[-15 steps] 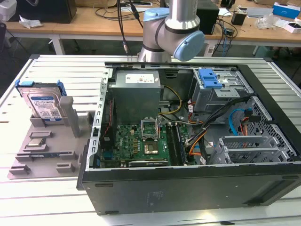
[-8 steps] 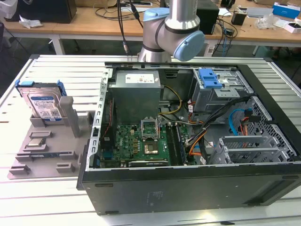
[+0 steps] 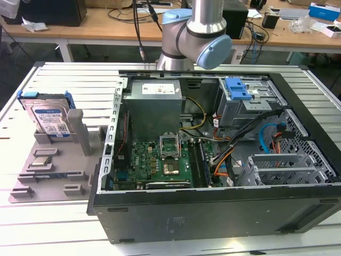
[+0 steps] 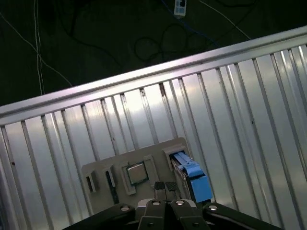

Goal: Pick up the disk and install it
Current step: 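Pick up the disk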

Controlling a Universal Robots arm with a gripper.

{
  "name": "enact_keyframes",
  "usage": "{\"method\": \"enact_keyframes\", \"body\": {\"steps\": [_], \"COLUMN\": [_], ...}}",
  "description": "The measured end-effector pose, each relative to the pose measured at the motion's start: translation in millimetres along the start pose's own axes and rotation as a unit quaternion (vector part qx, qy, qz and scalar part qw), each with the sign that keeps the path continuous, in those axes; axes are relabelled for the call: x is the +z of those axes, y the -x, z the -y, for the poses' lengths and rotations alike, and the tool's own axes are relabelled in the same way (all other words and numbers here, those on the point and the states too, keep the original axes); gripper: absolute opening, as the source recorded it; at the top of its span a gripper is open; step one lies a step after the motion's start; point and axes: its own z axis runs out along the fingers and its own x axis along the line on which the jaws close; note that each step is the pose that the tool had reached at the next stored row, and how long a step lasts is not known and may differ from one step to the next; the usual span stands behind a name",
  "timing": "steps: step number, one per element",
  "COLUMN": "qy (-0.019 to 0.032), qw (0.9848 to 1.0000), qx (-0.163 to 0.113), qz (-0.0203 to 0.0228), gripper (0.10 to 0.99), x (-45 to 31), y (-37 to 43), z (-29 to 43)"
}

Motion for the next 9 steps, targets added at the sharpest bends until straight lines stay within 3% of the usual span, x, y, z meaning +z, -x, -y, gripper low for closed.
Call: {"method": "enact_keyframes", "body": {"steps": [9], "qy": [0.0012], "qw": [0.9986], "qx": [-0.053], "qz": [-0.0023], "gripper": [0.106], "x": [0.0], "y": [0.0], "z": [0.0]}}
